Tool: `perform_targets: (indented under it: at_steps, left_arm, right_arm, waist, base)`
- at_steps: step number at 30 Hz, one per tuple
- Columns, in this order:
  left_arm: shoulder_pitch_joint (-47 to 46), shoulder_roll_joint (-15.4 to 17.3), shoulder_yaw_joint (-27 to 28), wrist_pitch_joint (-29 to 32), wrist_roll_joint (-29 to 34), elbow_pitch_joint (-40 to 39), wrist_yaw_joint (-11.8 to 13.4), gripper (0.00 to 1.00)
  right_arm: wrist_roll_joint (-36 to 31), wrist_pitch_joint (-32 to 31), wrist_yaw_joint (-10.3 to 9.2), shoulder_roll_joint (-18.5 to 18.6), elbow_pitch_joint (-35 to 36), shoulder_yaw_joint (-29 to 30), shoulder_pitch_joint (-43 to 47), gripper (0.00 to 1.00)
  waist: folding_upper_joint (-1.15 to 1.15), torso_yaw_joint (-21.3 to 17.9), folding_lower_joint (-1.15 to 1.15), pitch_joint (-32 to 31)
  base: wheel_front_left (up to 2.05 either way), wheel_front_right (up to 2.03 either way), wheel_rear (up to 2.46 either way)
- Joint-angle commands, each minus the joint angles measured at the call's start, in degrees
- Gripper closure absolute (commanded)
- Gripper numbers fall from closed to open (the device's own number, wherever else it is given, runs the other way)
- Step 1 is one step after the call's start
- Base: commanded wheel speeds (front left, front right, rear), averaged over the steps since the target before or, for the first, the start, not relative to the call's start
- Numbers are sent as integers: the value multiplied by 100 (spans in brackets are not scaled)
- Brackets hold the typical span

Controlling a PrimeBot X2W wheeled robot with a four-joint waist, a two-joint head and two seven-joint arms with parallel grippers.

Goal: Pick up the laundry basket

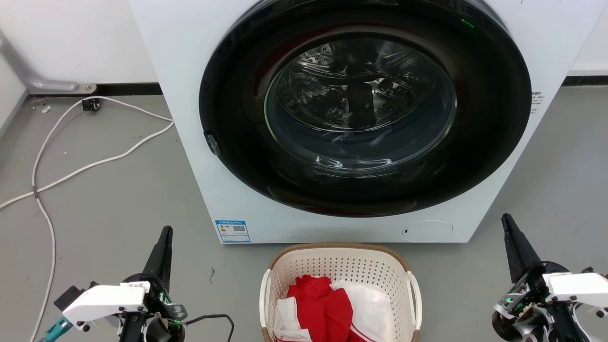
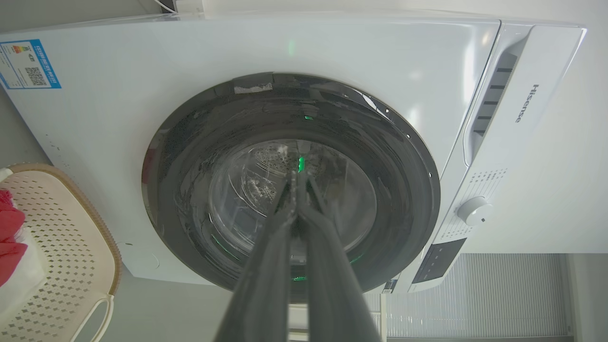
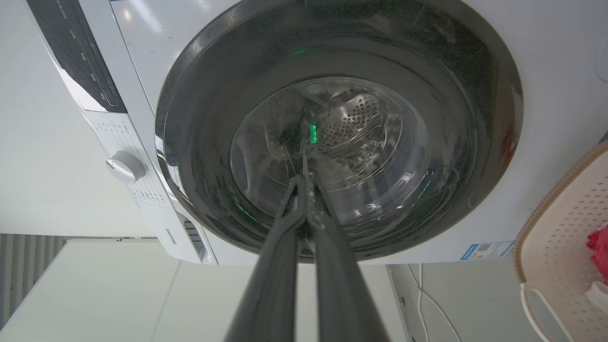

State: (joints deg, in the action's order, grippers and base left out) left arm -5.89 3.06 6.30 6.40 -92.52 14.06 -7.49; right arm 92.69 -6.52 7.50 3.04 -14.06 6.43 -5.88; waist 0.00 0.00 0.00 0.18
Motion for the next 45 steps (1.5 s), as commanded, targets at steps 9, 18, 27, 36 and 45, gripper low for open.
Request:
perform_targets:
  at_steps: [9, 18, 27, 36, 45]
  left_arm:
    - [-64, -5, 24, 21, 5, 8, -17, 100]
    - [9, -4, 2, 3, 1, 15, 0, 0]
    - [168, -30, -25, -176, 193, 41, 1, 0]
    - [155, -28, 41, -396, 970, -181, 35, 0]
    - [198, -25, -116, -621, 2039, -534, 268, 0]
  right_arm:
    - [-42, -14, -2, -14, -4, 9, -65, 100]
    - [-14, 2, 1, -2, -15, 1, 8, 0]
    - [-320, 176, 0, -20, -114, -35, 160, 0]
    - [-1272, 397, 0, -18, 170, -51, 179, 0]
    - [-2445, 625, 0, -17, 491, -122, 206, 0]
  waist:
    - [0, 0, 0, 0]
    - [0, 0, 0, 0]
    - [0, 1, 0, 6]
    - [0, 2, 0, 26]
    - [0, 4, 0, 51]
  base:
    - [0, 0, 0]
    - [0, 0, 0]
    - [0, 0, 0]
    - [0, 0, 0]
    - [0, 0, 0]
